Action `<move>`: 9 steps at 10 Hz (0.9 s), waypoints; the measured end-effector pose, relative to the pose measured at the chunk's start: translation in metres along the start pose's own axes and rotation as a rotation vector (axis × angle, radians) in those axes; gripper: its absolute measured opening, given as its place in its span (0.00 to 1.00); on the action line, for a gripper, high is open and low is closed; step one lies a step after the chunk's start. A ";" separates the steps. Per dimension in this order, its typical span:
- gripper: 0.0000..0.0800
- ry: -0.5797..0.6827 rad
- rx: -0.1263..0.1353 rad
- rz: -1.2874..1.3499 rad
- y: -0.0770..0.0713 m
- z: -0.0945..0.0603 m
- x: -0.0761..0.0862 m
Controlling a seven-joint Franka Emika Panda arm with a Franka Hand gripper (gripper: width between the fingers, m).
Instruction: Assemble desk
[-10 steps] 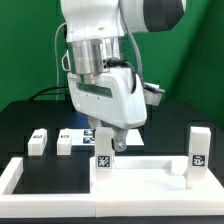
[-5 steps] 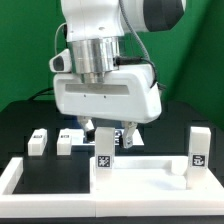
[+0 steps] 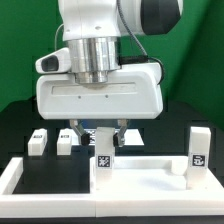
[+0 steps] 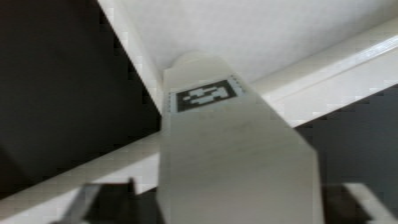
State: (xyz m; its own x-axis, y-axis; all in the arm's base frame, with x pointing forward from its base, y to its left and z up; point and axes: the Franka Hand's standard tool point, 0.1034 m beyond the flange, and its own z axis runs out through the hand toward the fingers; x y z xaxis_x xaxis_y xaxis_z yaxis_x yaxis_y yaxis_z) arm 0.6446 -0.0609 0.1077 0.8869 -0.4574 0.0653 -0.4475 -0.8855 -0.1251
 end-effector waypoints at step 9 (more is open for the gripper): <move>0.37 -0.102 0.031 1.191 0.009 0.000 -0.002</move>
Offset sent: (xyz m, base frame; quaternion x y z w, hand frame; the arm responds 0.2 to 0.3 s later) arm 0.0000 0.0000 0.0000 0.0000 0.0000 0.1938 0.9810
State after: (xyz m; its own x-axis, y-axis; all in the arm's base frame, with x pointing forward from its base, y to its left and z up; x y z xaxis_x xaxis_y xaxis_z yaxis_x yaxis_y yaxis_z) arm 0.6383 -0.0679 0.1060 -0.0776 -0.9794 -0.1866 -0.9926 0.0935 -0.0776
